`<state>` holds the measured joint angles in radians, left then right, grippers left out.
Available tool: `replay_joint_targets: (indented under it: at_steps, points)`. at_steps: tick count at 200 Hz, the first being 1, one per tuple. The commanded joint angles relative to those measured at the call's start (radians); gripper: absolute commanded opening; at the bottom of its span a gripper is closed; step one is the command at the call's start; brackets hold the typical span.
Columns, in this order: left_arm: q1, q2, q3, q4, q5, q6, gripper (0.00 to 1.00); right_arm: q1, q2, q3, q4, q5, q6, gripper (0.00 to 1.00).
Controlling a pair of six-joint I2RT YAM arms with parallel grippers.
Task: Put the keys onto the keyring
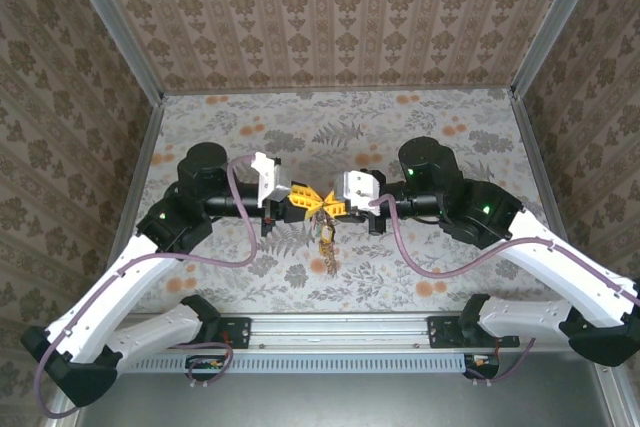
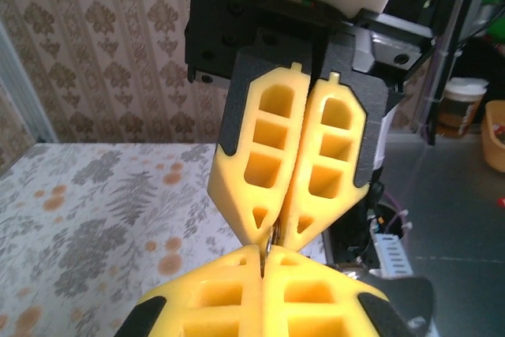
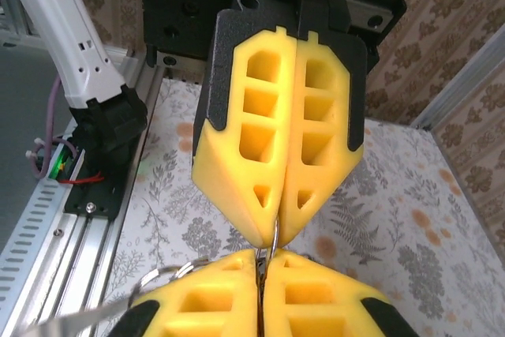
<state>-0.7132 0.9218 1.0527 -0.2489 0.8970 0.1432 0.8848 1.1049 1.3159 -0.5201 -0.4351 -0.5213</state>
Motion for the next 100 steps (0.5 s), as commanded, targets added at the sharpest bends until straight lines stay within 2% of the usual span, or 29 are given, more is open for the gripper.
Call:
replay_joint_targets:
  at_steps: [1,25,54,69,77,100]
  points:
    - [0.021,-0.018,-0.012,0.242,0.033,-0.11,0.0,0.019,-0.013,-0.027,-0.02,-0.123,0.015,0.04]
    - [0.022,-0.031,-0.052,0.346,0.039,-0.168,0.0,0.02,0.0,-0.035,0.032,-0.104,0.037,0.0]
    - [0.021,-0.044,-0.096,0.455,0.041,-0.23,0.0,0.019,0.001,-0.059,0.104,-0.084,0.072,0.06]
    - [0.023,-0.053,-0.113,0.482,0.035,-0.245,0.0,0.017,-0.005,-0.071,0.147,-0.072,0.091,0.05]
    - [0.023,-0.055,-0.122,0.498,0.036,-0.256,0.0,0.017,-0.007,-0.078,0.164,-0.06,0.1,0.0]
    - [0.024,-0.058,-0.116,0.464,0.029,-0.246,0.0,0.008,-0.01,-0.077,0.176,-0.046,0.107,0.0]
